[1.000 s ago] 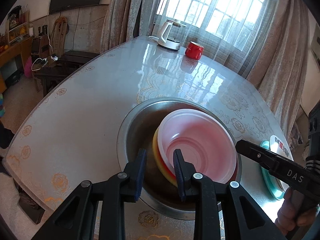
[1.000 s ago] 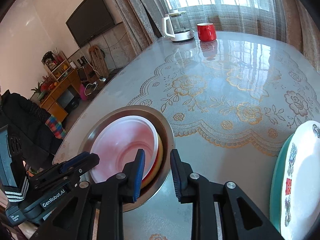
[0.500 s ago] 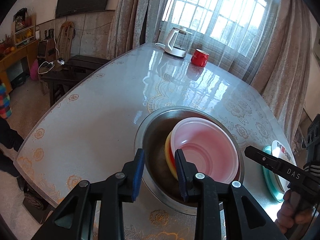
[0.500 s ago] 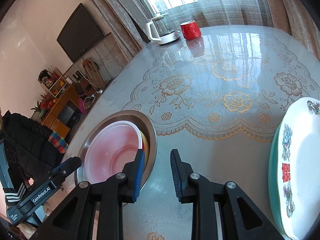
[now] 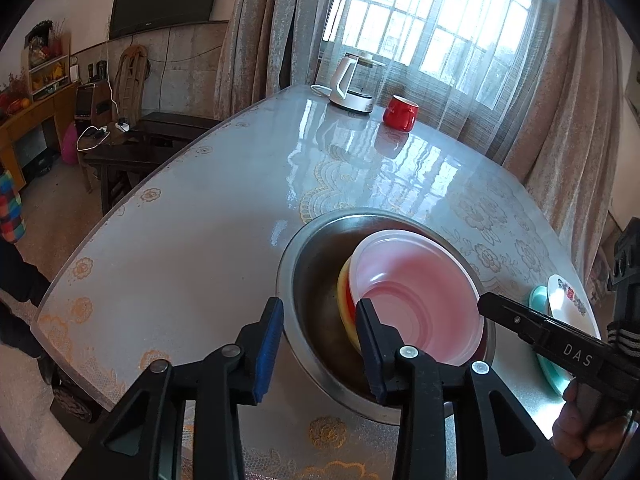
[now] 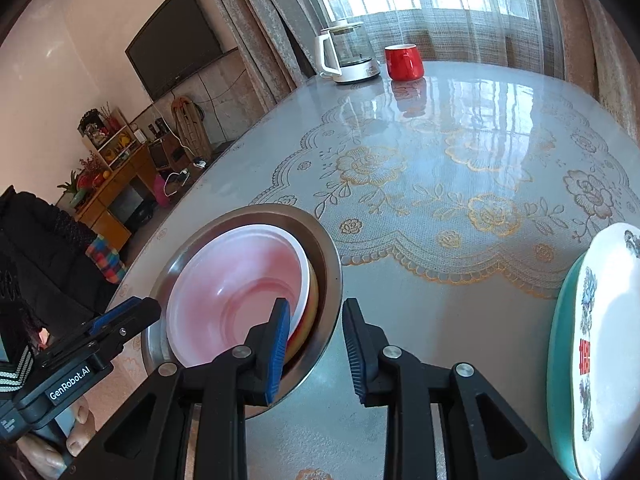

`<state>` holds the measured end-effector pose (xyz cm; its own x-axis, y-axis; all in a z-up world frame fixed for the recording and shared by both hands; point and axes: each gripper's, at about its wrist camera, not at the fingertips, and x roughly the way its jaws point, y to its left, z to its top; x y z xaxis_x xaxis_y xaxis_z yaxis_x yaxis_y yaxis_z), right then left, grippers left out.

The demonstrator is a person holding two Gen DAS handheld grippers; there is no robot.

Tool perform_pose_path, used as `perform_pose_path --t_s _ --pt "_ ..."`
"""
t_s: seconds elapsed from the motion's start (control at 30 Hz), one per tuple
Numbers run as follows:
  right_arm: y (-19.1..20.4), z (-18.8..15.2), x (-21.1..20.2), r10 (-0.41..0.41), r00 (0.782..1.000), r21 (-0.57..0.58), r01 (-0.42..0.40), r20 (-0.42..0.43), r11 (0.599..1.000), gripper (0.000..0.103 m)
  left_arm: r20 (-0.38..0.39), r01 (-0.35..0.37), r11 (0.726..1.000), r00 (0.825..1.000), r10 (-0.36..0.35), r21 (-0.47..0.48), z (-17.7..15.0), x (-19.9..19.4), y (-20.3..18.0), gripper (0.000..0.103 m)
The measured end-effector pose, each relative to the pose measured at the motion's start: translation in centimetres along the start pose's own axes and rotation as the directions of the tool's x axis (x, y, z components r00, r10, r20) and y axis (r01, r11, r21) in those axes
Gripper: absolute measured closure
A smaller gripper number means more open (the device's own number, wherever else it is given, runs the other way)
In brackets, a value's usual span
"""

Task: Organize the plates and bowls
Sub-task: 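Shift both grippers to the steel bowl rim and close on it, then lift the steel bowl with nested bowls using both grippers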

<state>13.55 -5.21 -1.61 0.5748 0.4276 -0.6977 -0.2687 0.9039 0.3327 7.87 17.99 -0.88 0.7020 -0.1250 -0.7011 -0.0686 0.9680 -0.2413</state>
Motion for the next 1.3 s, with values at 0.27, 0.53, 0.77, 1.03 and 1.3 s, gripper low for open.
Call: perform_pose_path --t_s 0.27,0.53,0.77,1.03,1.3 --pt "-2.2 -0.7 -0.3 0.066 0.998 0.110 -0.066 -0.001 0.992 0.071 -0.004 0.014 1.000 1.000 -0.014 -0.002 -0.5 0.0 0.8 0.064" --pt "-2.5 -1.5 -0.2 0.109 0.994 0.131 -0.108 -0.003 0.985 0.070 -0.014 0.022 1.000 1.000 -0.022 0.002 -0.6 0.3 0.5 0.064" --pt "-2.7 -2.4 -0.5 0.187 0.982 0.154 -0.184 -0.006 0.971 0.066 -0.017 -0.007 0.999 1.000 0.008 0.037 -0.9 0.8 0.0 0.064" --pt "-3.4 -2.7 -0.6 0.177 0.984 0.182 -0.174 -0.002 0.968 0.066 -0.024 -0.008 0.999 1.000 0.009 0.038 -1.2 1.5 -0.1 0.064" --pt "-2.8 -1.4 -0.2 0.199 0.980 0.181 -0.194 -0.013 0.964 0.065 -0.026 -0.015 0.999 1.000 0.016 0.035 -0.9 1.8 0.0 0.068"
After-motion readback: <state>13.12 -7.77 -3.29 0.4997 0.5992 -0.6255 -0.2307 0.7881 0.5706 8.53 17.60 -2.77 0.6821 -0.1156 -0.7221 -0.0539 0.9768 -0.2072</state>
